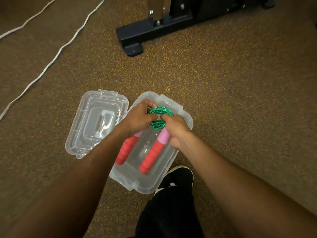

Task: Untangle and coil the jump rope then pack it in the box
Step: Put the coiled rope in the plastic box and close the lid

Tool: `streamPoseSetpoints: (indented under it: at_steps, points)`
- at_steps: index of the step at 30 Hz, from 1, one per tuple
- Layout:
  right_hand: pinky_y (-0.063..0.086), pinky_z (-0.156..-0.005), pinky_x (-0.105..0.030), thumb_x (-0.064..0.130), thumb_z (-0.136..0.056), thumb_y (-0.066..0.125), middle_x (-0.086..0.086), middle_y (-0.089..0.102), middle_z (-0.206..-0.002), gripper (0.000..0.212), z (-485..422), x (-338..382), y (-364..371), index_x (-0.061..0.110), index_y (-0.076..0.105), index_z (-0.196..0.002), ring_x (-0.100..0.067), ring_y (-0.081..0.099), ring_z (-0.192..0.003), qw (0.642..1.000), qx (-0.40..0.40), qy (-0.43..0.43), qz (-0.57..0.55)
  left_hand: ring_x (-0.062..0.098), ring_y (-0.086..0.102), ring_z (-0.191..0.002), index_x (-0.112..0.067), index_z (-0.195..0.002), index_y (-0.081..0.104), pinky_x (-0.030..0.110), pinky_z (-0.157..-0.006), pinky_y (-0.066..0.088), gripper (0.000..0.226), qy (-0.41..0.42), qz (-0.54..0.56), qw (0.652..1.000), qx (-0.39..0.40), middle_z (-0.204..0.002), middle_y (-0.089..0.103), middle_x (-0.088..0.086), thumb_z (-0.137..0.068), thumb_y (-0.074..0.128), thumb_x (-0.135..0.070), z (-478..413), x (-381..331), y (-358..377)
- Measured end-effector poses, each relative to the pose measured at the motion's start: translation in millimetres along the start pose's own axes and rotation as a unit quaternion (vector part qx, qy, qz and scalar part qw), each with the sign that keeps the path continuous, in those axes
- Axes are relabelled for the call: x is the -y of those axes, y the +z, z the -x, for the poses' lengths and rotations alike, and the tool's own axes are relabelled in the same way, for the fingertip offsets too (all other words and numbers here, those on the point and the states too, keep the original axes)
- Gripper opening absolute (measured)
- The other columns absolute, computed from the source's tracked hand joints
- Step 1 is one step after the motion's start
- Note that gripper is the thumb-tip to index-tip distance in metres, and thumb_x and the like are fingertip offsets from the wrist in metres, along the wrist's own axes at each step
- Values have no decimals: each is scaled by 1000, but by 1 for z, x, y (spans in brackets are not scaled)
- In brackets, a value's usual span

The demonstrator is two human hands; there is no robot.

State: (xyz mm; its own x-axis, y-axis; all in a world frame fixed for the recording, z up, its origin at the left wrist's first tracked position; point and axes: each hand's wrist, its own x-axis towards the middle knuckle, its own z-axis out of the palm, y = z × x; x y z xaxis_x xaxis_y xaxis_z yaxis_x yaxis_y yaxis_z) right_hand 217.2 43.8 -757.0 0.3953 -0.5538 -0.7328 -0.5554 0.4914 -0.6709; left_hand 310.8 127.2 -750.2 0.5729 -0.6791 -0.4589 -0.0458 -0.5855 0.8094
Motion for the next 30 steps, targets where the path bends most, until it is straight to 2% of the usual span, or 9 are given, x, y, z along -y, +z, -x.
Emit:
streamPoseSetpoints:
  at_steps: [3, 6, 9, 11, 16, 20, 24, 27, 30]
  points:
    - [46, -63, -33, 9, -95, 54, -9, 58, -73, 19, -9, 1, 3, 12, 55, -77, -23, 57, -66, 999, 1, 33, 7, 17, 57, -70, -8, -110, 55, 28, -53, 46, 23, 3, -8, 1000, -6, -86, 61, 7, -88, 59, -5, -9, 10, 3]
    - [47, -64, -36, 7, -93, 56, -11, 58, -73, 18, -21, -3, 6, 9, 56, -76, -25, 57, -67, 998, -8, 64, 27, 25, 61, -79, -12, -108, 56, 36, -68, 50, 24, 16, -65, 998, -9, -89, 65, 7, -85, 61, -9, -16, 20, 9]
    - [56, -75, -40, 3, -90, 54, -16, 66, -89, 11, -38, -17, 13, 6, 60, -81, -30, 64, -82, 994, -32, 97, 42, 32, 64, -92, -13, -113, 54, 41, -81, 51, 28, 23, -179, 984, -9, -99, 69, 13, -86, 61, -12, -22, 28, 19]
    - [49, -72, -35, 4, -91, 54, -15, 64, -91, 13, -45, -26, 17, 7, 58, -79, -28, 62, -85, 988, -42, 137, 52, 34, 64, -96, -13, -117, 52, 39, -81, 49, 31, 14, -226, 974, 8, -104, 69, 15, -87, 60, -13, -26, 32, 26]
    - [44, -75, -35, 5, -96, 49, -13, 54, -78, 28, -57, -31, 26, 6, 46, -68, -26, 56, -90, 979, -42, 195, 47, 40, 61, -100, -14, -119, 45, 41, -79, 45, 42, -7, -316, 948, 34, -108, 63, 19, -82, 66, -18, -37, 49, 36]
    - [46, -75, -38, 0, -95, 46, -15, 58, -87, 28, -66, -27, 33, 5, 47, -68, -26, 57, -86, 982, -36, 173, 63, 37, 62, -96, -16, -118, 47, 40, -78, 46, 68, -15, -367, 930, 31, -107, 61, 14, -61, 84, -17, -36, 60, 36]
    - [45, -78, -32, 4, -97, 49, -4, 47, -73, 27, -72, -32, 31, 11, 47, -71, -22, 53, -72, 986, 3, 140, 89, 36, 64, -95, -15, -115, 52, 41, -77, 49, 55, 35, -409, 912, -10, -111, 58, 12, -67, 79, -17, -37, 65, 43]
    - [56, -83, -33, 11, -92, 55, -6, 61, -77, 14, -69, -33, 35, 6, 63, -83, -23, 64, -80, 978, -42, 106, 174, 37, 64, -95, -14, -123, 49, 43, -77, 50, 60, 45, -414, 909, -25, -115, 57, 14, -69, 76, -16, -35, 68, 45]
    - [56, -84, -33, 16, -92, 53, -6, 67, -78, 25, -62, -27, 35, 10, 56, -69, -23, 67, -81, 960, -70, 61, 263, 36, 62, -101, -12, -130, 44, 44, -79, 52, 67, 54, -408, 911, -37, -121, 56, 15, -70, 74, -14, -29, 68, 45]
